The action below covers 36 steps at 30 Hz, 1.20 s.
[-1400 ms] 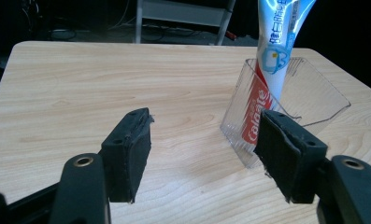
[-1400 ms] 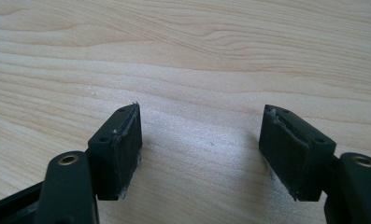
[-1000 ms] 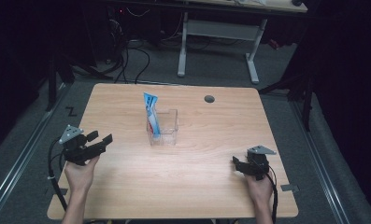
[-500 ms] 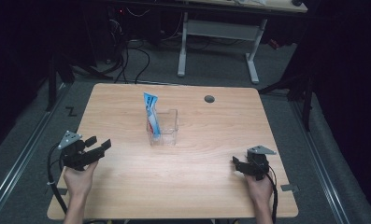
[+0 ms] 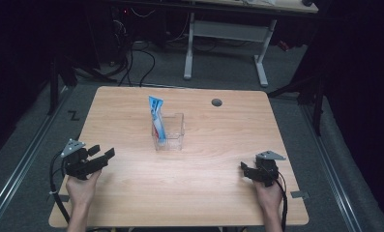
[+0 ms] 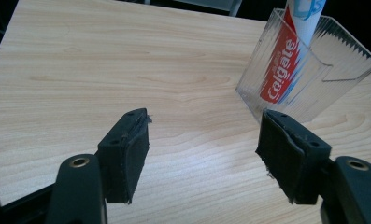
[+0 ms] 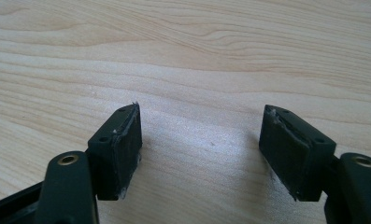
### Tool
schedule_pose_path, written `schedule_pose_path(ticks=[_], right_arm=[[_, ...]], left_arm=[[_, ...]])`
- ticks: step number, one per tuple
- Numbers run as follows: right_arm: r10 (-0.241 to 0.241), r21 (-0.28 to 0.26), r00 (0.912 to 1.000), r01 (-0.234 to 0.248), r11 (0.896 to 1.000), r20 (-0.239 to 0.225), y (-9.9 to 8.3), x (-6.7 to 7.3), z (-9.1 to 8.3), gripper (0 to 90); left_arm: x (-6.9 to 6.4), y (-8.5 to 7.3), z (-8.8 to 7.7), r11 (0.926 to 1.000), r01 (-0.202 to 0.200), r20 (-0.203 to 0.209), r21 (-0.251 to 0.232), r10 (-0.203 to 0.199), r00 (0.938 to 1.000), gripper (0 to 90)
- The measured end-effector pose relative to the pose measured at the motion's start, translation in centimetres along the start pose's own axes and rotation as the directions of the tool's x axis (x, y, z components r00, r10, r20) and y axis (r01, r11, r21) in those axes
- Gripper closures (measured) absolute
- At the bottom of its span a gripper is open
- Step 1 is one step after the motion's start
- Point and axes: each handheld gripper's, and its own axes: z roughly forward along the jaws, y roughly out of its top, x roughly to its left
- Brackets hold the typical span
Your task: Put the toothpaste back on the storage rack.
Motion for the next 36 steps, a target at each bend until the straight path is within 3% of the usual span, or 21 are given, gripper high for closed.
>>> schedule_pose_path(ticks=[19, 36], right_arm=[[0.002, 0.001, 1.0, -0.002, 1.0, 0.001, 0.0, 0.0, 0.0, 30.0], [0.003, 0.001, 1.0, -0.003, 1.0, 0.001, 0.0, 0.0, 0.0, 30.0]], left_arm=[[0.4, -1.8, 1.1, 0.9977, -0.011, -0.036, 0.067, 0.013, 0.9992, 32.3], [0.4, -3.2, 2.6, 0.9899, -0.044, -0.091, 0.135, 0.056, 0.9942, 32.1]])
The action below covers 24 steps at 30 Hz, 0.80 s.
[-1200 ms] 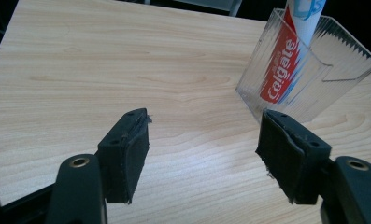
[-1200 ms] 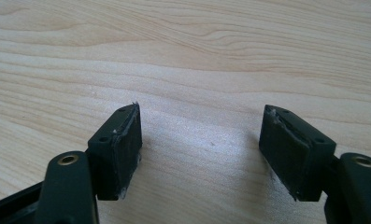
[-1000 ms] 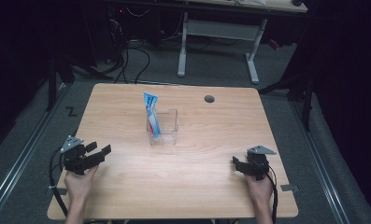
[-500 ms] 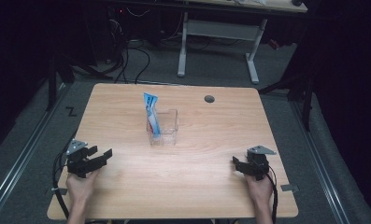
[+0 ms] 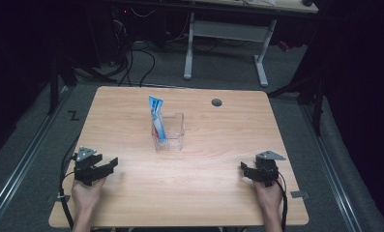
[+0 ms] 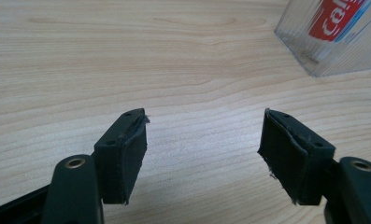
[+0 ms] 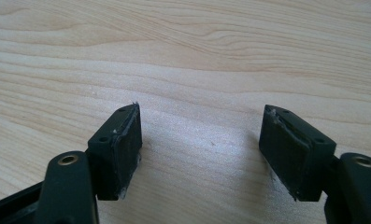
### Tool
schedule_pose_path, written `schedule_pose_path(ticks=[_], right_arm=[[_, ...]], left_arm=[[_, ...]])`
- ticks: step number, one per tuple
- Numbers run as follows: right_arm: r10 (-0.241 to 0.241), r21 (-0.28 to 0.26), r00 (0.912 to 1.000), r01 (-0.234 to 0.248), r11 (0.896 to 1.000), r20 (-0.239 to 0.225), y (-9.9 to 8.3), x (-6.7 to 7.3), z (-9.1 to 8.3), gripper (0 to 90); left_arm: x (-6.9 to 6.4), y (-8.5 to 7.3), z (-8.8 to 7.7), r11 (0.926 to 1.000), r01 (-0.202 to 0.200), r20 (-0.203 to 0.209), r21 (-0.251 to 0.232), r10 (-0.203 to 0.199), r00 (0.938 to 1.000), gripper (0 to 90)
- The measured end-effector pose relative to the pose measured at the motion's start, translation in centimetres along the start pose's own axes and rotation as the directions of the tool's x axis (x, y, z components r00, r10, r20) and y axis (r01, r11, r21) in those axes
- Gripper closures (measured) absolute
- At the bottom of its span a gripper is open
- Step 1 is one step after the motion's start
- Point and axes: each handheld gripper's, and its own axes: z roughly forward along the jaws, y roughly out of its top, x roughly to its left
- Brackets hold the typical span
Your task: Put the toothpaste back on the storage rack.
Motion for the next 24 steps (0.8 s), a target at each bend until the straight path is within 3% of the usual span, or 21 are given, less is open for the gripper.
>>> schedule_pose_path(ticks=[6, 12, 15, 24], right_arm=[[0.0, 0.0, 1.0, 0.0, 1.0, 0.0, 0.0, 0.0, 0.0, 29.9], [0.002, 0.001, 1.0, -0.002, 1.0, 0.0, 0.0, 0.0, 0.0, 30.0], [0.002, 0.001, 1.0, -0.002, 1.0, 0.0, 0.0, 0.0, 0.0, 29.9], [0.003, 0.001, 1.0, -0.003, 1.0, 0.0, 0.0, 0.0, 0.0, 30.0]], left_arm=[[0.0, -0.2, 0.4, 0.9999, 0.004, -0.005, 0.01, -0.004, 1.0, 32.2], [-0.2, -0.4, 0.8, 0.9996, -0.016, -0.024, 0.023, 0.017, 0.9996, 32.3], [-0.4, -0.5, 1.2, 0.9979, -0.044, -0.046, 0.048, 0.046, 0.9979, 32.6], [-0.7, -0.9, 1.9, 0.9949, -0.066, -0.071, 0.077, 0.071, 0.995, 32.9]])
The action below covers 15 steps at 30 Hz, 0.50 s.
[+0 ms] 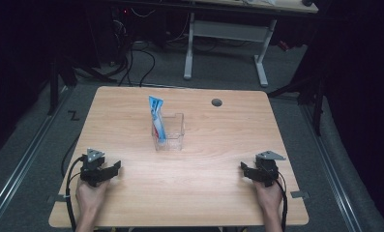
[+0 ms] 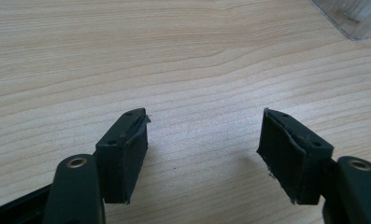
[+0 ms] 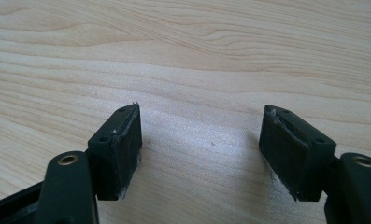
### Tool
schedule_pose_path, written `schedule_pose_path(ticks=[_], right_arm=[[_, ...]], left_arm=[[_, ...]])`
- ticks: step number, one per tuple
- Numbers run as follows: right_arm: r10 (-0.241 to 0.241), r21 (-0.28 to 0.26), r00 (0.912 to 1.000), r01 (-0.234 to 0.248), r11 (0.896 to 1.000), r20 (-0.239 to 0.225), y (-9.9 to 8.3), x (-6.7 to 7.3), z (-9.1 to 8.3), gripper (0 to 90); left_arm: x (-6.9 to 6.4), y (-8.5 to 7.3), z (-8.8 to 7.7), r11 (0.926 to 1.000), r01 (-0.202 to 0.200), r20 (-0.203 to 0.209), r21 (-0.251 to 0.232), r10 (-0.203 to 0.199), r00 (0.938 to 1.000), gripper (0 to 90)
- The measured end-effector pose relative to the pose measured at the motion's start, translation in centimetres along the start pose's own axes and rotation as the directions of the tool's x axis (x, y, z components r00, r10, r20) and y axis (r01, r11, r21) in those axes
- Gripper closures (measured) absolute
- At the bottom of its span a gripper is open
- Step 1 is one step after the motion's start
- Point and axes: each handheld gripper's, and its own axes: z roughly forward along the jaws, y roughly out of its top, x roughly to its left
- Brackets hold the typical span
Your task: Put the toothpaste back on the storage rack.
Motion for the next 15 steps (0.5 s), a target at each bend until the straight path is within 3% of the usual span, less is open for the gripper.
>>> schedule_pose_path(ticks=[5, 15], right_arm=[[-0.001, 0.0, 1.0, 0.001, 1.0, 0.0, 0.0, -0.01, 0.0, 29.9], [-0.001, 0.0, 1.0, 0.001, 1.0, 0.0, 0.0, -0.01, 0.0, 29.9]], left_arm=[[-0.21, -0.03, 0.35, 1.0, -0.001, -0.006, 0.004, 0.001, 1.0, 32.9], [-0.78, -0.25, 0.57, 0.9989, -0.046, -0.029, -0.003, 0.046, 0.9985, 31.0]])
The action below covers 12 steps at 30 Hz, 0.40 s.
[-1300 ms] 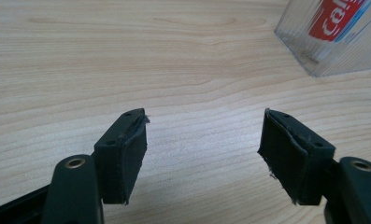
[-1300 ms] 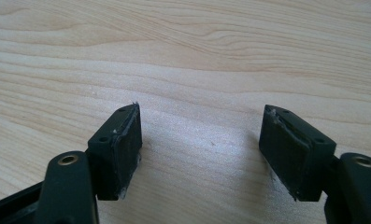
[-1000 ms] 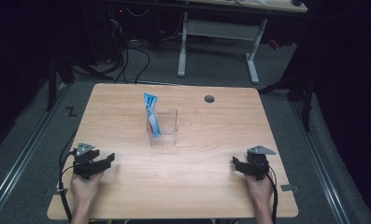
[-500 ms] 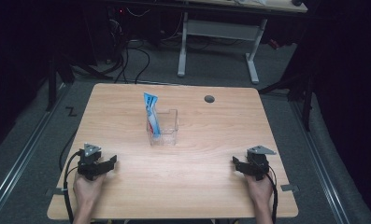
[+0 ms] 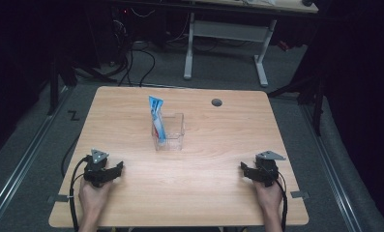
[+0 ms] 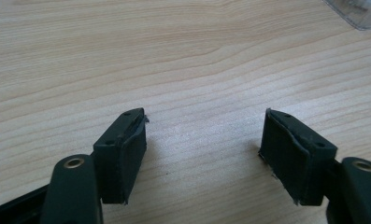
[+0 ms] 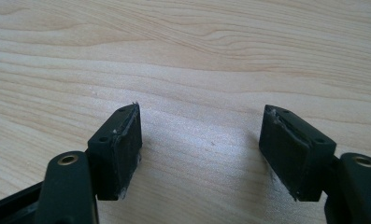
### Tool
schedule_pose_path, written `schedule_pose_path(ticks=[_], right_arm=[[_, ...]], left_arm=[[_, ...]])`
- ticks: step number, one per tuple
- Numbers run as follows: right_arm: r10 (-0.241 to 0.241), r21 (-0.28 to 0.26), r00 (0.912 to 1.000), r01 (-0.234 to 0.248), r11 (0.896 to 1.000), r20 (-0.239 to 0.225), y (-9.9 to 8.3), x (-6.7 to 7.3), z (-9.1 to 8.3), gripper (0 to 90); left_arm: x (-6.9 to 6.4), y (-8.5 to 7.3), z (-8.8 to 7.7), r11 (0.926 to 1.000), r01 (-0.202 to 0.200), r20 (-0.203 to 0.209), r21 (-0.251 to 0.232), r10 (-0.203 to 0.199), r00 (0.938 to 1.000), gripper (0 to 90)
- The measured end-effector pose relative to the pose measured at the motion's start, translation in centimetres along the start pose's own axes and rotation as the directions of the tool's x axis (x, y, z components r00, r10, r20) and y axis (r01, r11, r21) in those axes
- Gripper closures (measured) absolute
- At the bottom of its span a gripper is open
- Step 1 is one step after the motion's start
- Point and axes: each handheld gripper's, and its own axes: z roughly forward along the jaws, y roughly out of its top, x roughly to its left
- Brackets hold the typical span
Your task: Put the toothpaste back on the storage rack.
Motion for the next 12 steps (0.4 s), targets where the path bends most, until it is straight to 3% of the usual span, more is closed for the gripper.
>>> schedule_pose_path(ticks=[12], right_arm=[[-0.002, 0.0, 1.0, 0.002, 1.0, -0.002, 0.0, 0.0, 0.0, 29.9]], left_arm=[[0.03, 0.01, 0.01, 1.0, 0.0, 0.009, 0.002, 0.0, 1.0, 28.7]])
